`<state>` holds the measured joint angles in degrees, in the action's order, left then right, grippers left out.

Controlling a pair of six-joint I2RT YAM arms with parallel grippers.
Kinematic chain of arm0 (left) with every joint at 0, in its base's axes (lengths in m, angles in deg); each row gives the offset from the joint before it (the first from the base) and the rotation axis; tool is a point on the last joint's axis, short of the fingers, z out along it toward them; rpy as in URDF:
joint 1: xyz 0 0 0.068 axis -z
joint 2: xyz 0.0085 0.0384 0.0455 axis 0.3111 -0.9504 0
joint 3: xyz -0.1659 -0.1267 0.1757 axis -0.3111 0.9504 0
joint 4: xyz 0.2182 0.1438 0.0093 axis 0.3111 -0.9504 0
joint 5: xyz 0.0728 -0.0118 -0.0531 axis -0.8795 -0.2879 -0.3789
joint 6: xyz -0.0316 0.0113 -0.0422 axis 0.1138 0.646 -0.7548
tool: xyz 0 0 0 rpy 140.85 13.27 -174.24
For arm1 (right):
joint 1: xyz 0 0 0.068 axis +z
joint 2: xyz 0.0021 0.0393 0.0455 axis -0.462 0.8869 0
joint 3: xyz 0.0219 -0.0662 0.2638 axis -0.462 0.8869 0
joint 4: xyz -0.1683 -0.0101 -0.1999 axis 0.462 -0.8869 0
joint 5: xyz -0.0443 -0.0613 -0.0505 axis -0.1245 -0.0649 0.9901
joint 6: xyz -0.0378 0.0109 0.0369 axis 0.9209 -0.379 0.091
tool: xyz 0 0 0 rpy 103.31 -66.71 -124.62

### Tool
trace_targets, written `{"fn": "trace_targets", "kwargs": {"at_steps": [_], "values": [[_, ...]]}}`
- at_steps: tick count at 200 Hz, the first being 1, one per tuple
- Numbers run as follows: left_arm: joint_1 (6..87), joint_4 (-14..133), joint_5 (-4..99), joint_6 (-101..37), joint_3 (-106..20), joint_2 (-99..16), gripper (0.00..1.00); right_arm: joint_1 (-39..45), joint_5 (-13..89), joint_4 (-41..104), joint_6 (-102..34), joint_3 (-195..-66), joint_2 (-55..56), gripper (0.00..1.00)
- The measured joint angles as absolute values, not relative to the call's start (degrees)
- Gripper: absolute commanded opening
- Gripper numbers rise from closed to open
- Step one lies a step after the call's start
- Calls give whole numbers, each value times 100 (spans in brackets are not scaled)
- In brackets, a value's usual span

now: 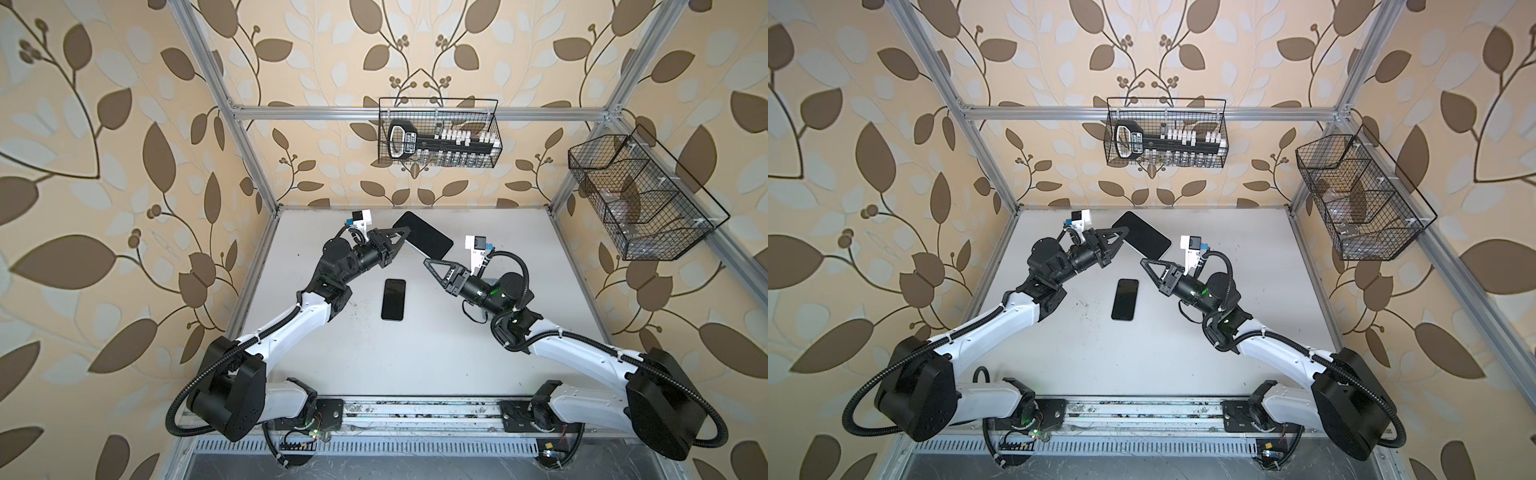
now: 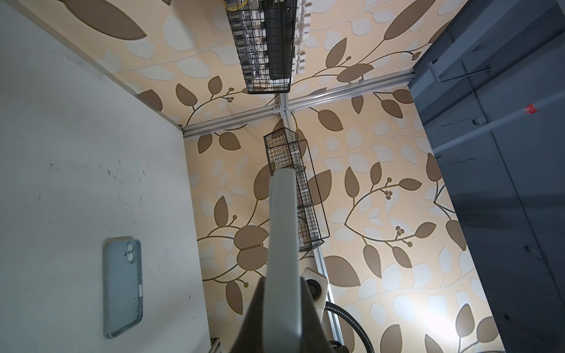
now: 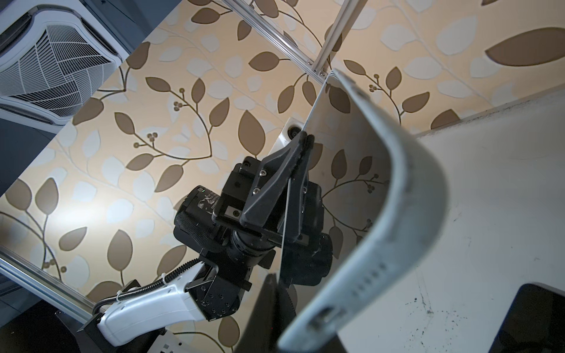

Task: Take the phone out of the phone case
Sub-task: Remove the phone case from the phone.

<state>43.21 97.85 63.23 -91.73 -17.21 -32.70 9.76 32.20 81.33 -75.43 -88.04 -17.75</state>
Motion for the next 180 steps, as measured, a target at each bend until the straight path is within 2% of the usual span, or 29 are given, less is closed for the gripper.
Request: {"fn": "trace_targets", "kwargs": {"at_steps": [180], "values": [[4434, 8880, 6139, -9584, -1791, -2975, 0, 1090, 3327, 7152, -5677, -8892, -2274, 7]]}}
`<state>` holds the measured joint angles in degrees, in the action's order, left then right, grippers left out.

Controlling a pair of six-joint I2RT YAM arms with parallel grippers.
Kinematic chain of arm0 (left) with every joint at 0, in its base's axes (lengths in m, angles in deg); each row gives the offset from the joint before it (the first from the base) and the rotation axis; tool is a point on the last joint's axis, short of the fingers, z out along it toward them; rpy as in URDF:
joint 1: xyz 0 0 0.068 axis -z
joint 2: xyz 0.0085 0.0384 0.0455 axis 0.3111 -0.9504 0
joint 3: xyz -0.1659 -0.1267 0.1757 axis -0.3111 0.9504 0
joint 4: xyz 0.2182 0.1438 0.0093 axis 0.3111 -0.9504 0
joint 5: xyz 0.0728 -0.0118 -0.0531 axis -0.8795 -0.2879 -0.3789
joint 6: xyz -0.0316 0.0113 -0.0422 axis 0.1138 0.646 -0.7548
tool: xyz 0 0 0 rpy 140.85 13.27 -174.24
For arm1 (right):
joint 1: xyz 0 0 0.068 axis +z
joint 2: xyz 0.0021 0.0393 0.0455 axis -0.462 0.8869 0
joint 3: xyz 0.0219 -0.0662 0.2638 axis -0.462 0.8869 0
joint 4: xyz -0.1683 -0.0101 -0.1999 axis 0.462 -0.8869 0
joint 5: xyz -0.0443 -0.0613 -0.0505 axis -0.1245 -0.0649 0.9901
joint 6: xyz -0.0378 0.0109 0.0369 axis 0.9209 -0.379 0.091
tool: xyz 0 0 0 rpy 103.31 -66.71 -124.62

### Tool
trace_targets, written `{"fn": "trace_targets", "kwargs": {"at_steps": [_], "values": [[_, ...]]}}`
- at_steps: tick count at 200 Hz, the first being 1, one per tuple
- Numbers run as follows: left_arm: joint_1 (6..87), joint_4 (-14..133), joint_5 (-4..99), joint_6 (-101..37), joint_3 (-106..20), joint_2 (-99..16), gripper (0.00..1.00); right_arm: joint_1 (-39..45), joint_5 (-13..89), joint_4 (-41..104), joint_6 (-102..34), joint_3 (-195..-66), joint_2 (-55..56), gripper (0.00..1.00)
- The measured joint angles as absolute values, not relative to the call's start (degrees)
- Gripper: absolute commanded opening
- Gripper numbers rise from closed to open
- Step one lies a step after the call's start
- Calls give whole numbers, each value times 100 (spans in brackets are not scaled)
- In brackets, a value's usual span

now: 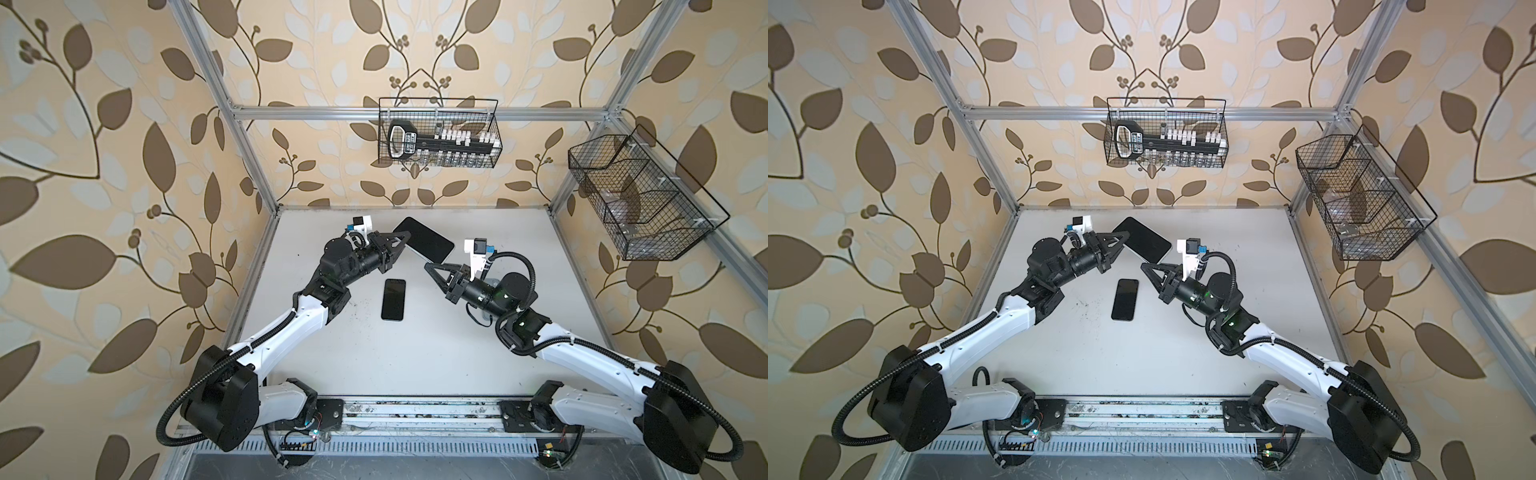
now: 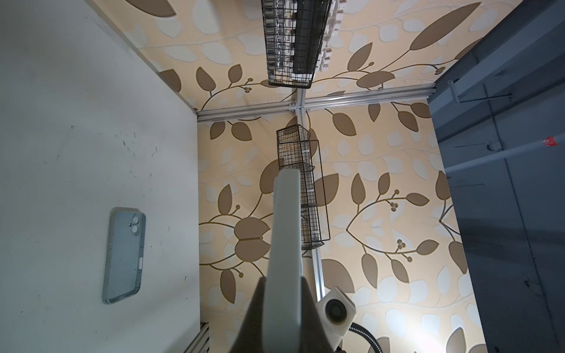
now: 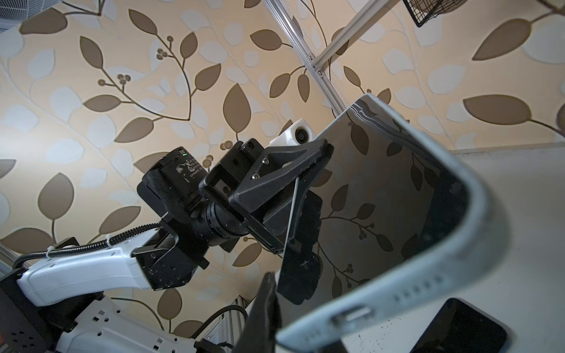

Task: Take the phone out of the phone case
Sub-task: Remove the phone case from the phone.

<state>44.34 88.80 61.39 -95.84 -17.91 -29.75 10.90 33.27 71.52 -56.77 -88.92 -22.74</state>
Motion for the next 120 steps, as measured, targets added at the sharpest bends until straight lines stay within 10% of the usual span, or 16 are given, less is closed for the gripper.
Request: {"fn": "trace_targets", "kwargs": {"at_steps": [120], "values": [[4428, 8288, 5988, -9868, -1935, -2903, 0, 1046, 3405, 6452, -4626, -8890, -2582, 7]]}}
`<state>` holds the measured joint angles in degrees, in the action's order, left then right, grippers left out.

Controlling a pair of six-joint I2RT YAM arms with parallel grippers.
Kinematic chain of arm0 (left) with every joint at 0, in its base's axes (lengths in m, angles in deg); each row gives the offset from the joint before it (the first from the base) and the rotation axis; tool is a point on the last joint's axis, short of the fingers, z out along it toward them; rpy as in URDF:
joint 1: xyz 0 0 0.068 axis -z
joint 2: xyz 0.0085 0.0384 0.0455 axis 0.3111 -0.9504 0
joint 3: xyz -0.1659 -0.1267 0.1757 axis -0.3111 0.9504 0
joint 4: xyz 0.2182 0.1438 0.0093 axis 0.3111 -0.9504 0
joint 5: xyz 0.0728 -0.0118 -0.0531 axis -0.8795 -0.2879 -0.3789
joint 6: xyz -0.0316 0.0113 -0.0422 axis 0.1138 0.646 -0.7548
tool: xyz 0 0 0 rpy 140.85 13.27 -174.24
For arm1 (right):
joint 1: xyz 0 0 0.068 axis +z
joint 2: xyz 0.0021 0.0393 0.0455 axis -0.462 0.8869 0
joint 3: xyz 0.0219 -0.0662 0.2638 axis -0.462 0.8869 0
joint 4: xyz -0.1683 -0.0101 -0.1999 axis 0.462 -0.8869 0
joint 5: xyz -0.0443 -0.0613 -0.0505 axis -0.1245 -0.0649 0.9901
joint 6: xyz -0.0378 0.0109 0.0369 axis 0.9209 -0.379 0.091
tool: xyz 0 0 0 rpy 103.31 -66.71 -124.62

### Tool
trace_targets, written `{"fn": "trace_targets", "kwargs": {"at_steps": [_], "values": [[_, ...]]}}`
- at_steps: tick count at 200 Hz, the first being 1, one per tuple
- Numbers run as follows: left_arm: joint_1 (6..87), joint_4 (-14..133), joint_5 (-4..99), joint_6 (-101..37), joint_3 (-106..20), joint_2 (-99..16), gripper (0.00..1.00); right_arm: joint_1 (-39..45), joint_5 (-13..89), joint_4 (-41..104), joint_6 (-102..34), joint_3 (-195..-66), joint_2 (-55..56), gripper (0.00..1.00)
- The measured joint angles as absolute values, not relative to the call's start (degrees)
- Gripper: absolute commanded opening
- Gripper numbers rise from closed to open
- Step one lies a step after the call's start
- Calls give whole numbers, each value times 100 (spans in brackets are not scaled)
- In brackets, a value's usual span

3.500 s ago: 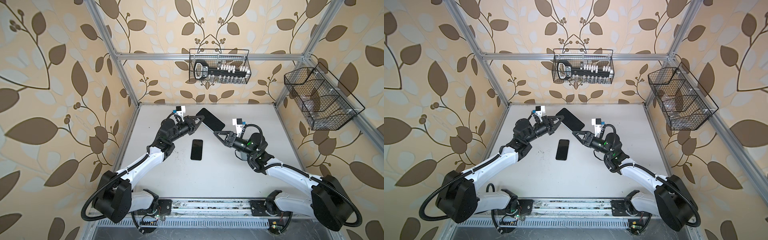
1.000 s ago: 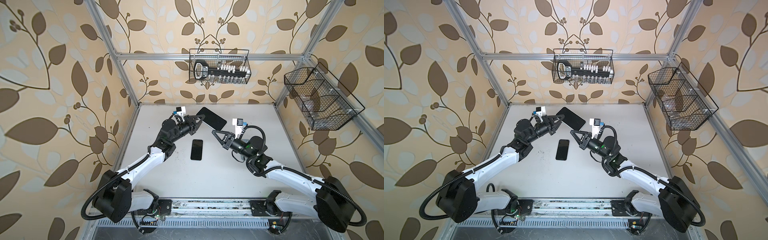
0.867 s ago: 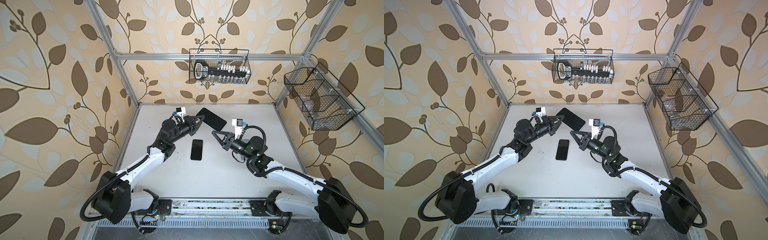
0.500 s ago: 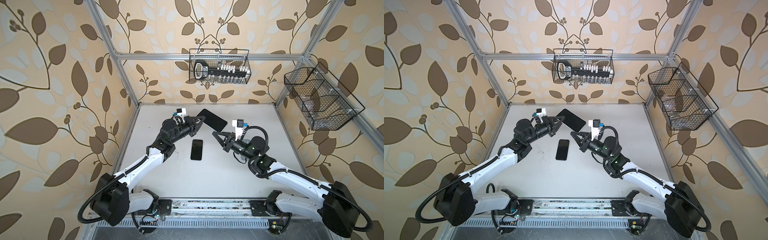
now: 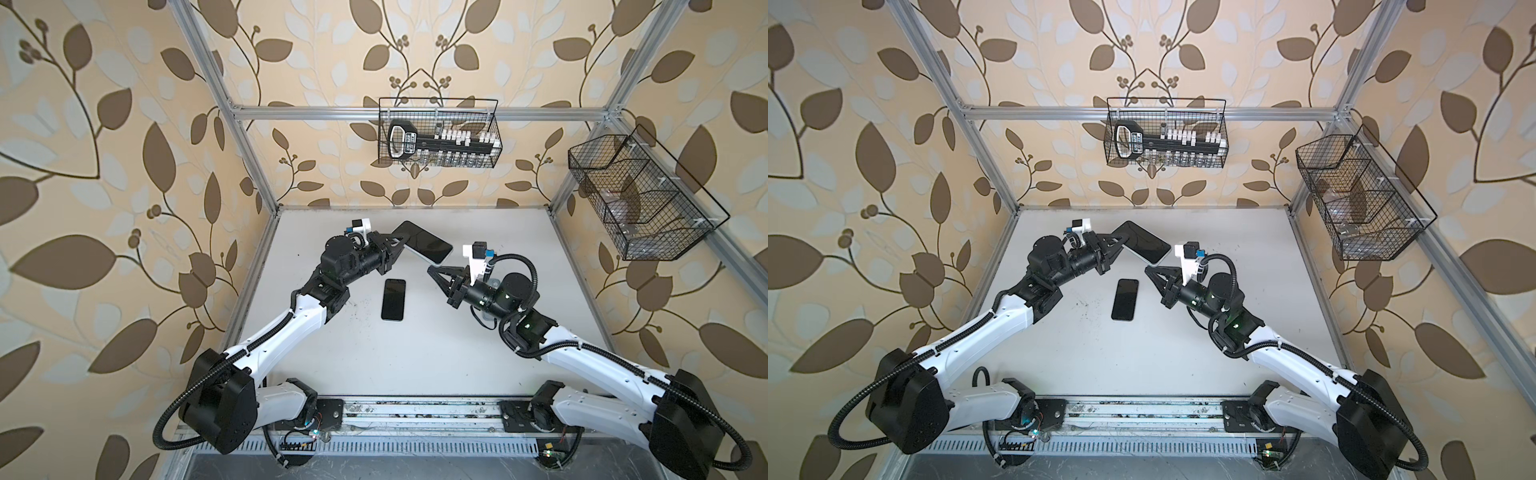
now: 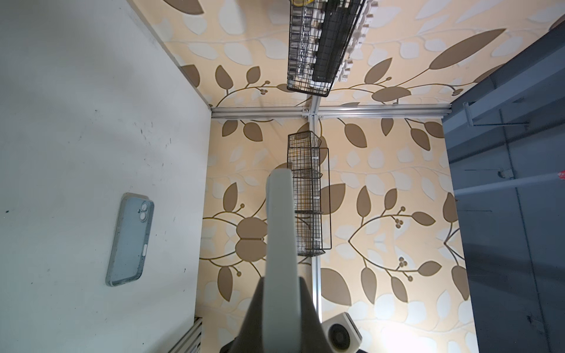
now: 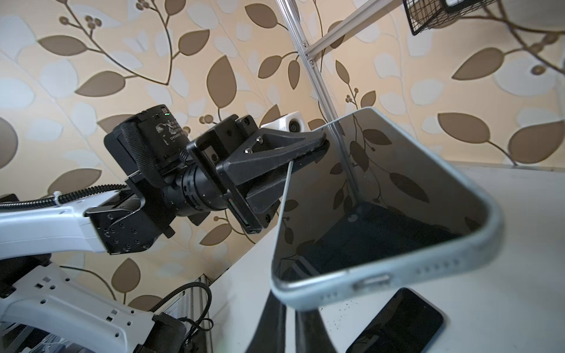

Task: Take the phone out of the phone case
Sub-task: Remove the phone case from the phone.

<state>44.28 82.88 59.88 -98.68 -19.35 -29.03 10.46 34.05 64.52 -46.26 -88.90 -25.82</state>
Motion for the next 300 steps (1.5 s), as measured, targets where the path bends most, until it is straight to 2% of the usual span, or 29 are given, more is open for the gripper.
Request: {"fn": "trace_targets", "kwargs": {"at_steps": [50, 77, 92, 104, 120, 134, 203, 241, 264, 287, 300], "values": [[4430, 8279, 5888, -9938, -1935, -2901, 0, 958, 3440, 6413, -4551, -8857, -2674, 7], [4430, 8284, 5886, -9931, -1935, -2901, 0, 902, 3414, 6378, -4656, -8818, -2759, 13], [4428, 8288, 5886, -9916, -1935, -2903, 0, 814, 3290, 6339, -4792, -8818, -2800, 21], [4428, 8295, 5888, -9896, -1935, -2911, 0, 709, 3134, 6332, -4921, -8818, -2822, 36], [4428, 8347, 5894, -9890, -1935, -2942, 0, 585, 2933, 6337, -5222, -8778, -2864, 49], [4428, 8408, 5907, -9879, -1935, -2977, 0, 475, 2754, 6389, -5474, -8673, -2921, 55], [4393, 8509, 5958, -9796, -1938, -3008, 0, 231, 2059, 7609, -6833, -8389, -2453, 59], [4391, 8507, 6006, -9693, -1938, -3008, 0, 309, 1950, 7904, -7128, -8697, -2125, 58], [4391, 8614, 6043, -9695, -1946, -3008, 0, 381, 1961, 7989, -7207, -8936, -1941, 54], [4391, 8660, 6047, -9686, -1970, -3016, 0, 443, 2007, 8063, -7222, -9084, -1725, 45], [4391, 8699, 6047, -9686, -1970, -3016, 0, 471, 2037, 8098, -7253, -9156, -1603, 44]]}}
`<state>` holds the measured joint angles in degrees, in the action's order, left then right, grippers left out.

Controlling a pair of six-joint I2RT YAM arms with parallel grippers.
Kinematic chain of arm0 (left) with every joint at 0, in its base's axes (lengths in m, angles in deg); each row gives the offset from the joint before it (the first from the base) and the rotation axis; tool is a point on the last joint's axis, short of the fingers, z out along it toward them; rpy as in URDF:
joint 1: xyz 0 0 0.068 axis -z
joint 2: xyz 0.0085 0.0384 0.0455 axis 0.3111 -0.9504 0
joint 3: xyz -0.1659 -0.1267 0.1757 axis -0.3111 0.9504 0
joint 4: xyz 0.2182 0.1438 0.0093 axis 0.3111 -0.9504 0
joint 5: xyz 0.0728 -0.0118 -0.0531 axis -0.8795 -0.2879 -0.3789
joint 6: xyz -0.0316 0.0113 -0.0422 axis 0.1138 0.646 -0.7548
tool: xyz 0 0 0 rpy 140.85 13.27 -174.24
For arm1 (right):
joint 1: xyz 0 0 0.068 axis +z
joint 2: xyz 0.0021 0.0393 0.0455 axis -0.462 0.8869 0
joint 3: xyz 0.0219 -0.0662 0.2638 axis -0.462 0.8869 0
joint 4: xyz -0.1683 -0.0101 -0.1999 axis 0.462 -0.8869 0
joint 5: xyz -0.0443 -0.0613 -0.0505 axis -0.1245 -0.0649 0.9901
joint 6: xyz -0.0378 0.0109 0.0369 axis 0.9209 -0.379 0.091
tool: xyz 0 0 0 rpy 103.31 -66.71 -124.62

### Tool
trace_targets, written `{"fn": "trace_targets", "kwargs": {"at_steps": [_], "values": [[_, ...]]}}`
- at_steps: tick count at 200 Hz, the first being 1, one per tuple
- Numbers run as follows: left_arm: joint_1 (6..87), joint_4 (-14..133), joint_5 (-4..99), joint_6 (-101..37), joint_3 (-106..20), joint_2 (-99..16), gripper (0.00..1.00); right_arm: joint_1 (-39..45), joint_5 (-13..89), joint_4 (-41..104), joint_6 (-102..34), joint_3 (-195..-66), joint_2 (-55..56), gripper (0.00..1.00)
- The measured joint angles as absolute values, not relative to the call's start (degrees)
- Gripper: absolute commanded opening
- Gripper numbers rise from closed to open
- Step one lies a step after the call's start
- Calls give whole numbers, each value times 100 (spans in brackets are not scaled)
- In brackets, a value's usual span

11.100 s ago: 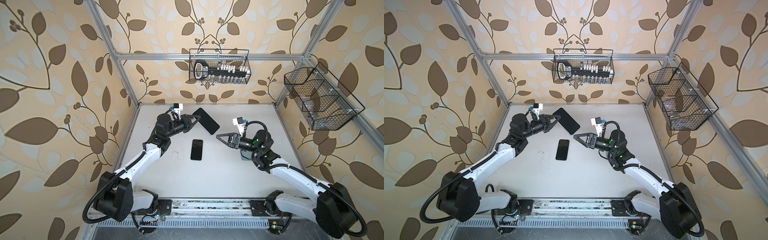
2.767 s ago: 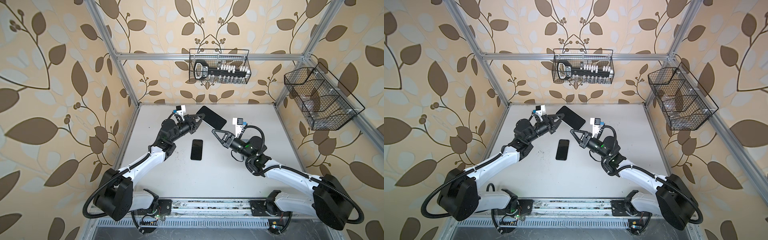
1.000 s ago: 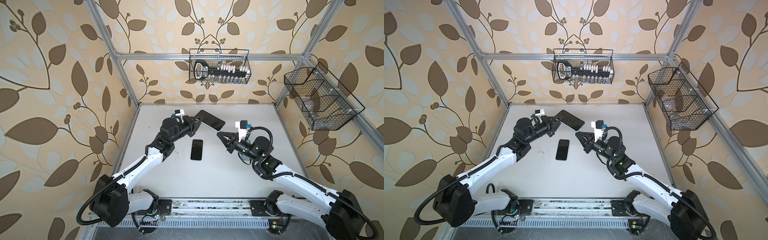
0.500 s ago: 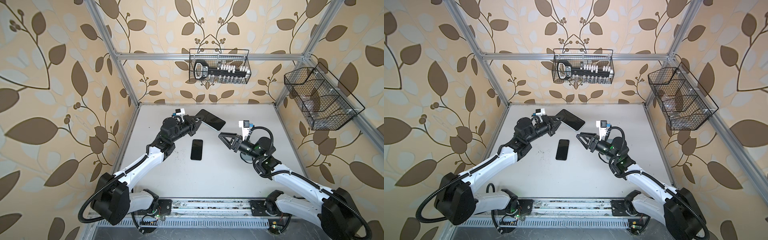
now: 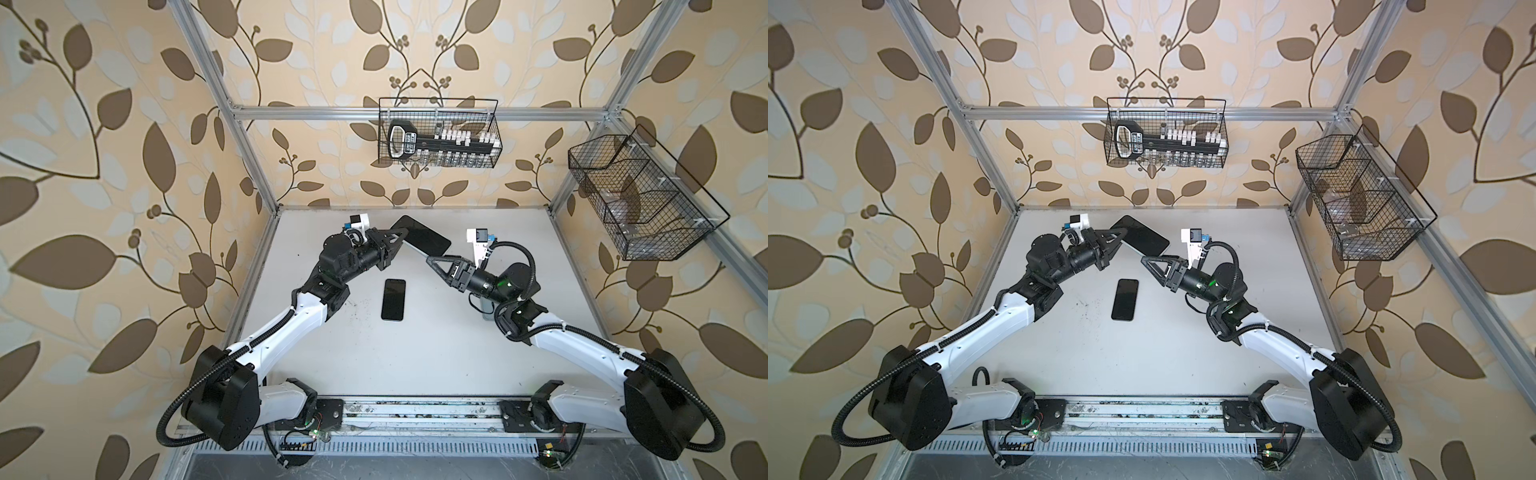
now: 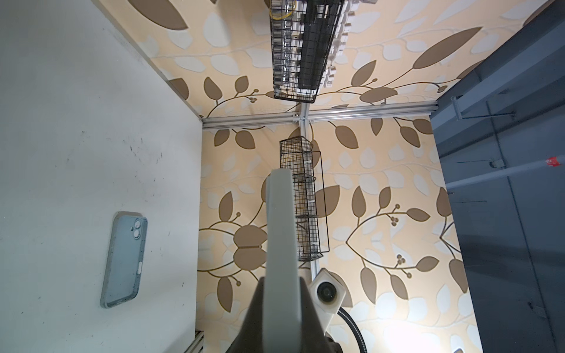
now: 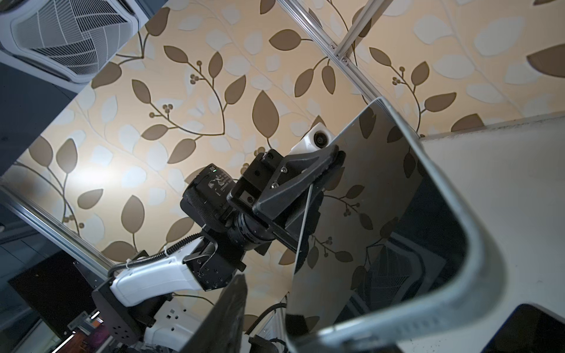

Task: Take the phone out of the phone case
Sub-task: Remove the phone case from the phone.

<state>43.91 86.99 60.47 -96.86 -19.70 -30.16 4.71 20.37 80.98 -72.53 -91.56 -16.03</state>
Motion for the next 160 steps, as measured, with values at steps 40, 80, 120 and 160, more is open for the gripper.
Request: {"fn": "trace_targets", "kwargs": {"at_steps": [40, 80, 120, 160], "values": [[4391, 8738, 6074, -9684, -1970, -3043, 0, 517, 2177, 8186, -7248, -9218, -1410, 32], [4391, 8784, 6076, -9717, -1970, -3054, 0, 565, 2306, 8229, -7231, -9218, -1380, 21], [4391, 8907, 6100, -9776, -1970, -3069, 0, 714, 2551, 7936, -6855, -9274, -1570, 15], [4391, 9060, 6133, -9885, -1970, -3067, 0, 877, 2887, 7488, -6276, -9355, -1821, 14]]}}
